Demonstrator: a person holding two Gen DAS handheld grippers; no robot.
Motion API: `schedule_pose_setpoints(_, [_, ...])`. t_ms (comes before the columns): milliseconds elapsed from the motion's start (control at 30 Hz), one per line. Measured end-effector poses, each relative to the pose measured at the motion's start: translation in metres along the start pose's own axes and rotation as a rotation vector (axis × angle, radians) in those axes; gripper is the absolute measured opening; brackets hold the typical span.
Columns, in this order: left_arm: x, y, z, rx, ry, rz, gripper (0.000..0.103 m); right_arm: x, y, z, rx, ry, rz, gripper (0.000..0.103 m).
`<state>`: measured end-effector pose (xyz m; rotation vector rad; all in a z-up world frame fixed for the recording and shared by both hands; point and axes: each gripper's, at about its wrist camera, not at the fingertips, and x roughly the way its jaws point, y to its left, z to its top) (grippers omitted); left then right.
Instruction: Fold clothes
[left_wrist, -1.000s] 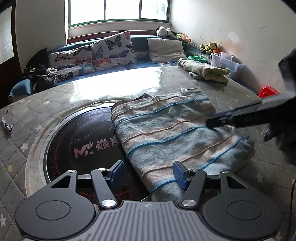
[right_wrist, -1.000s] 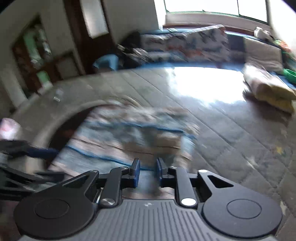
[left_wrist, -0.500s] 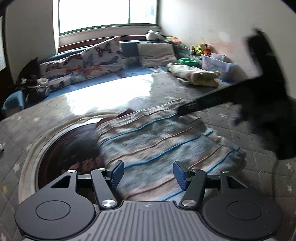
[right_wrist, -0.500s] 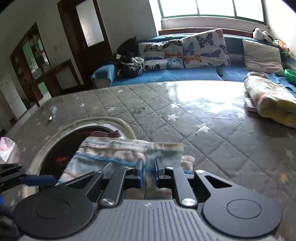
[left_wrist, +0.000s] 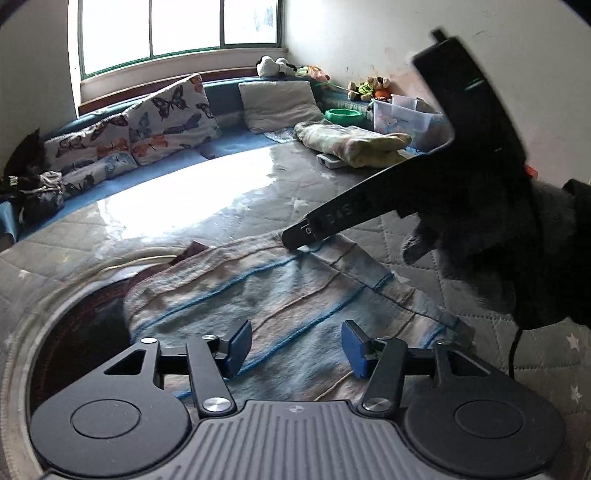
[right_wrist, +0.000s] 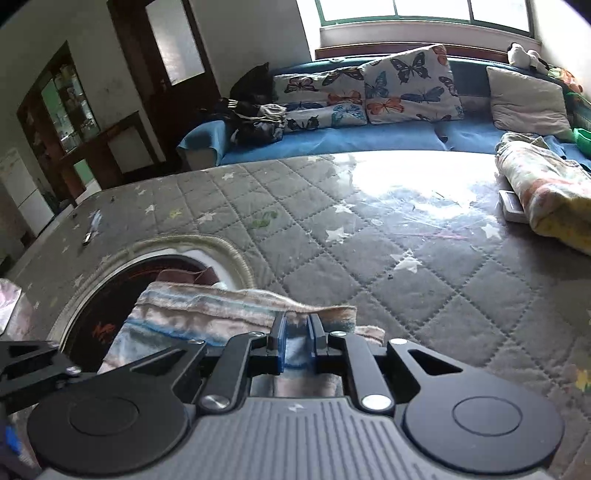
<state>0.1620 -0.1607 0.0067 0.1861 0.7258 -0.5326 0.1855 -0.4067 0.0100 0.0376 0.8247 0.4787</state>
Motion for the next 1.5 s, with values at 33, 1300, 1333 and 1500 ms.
schedule_pose_setpoints(33, [0.000, -0.001, 0.000, 0.001, -0.001, -0.002, 0.056, -0.003, 0.000, -0.001, -0.007, 0.001, 0.002, 0.012])
schedule_pose_setpoints(1300, [-0.030, 0.060, -0.027, -0.232, -0.026, 0.157, 0.053, -0.049, -0.015, -0.067, 0.191, -0.059, -0.036, 0.042])
schedule_pose_setpoints(1333, [-0.029, 0.065, -0.028, -0.246, -0.020, 0.170, 0.054, -0.049, -0.015, -0.067, 0.199, -0.063, -0.035, 0.042])
schedule_pose_setpoints(1500, [-0.024, 0.088, -0.034, -0.315, 0.012, 0.235, 0.054, -0.051, -0.019, -0.069, 0.240, -0.078, -0.023, 0.046])
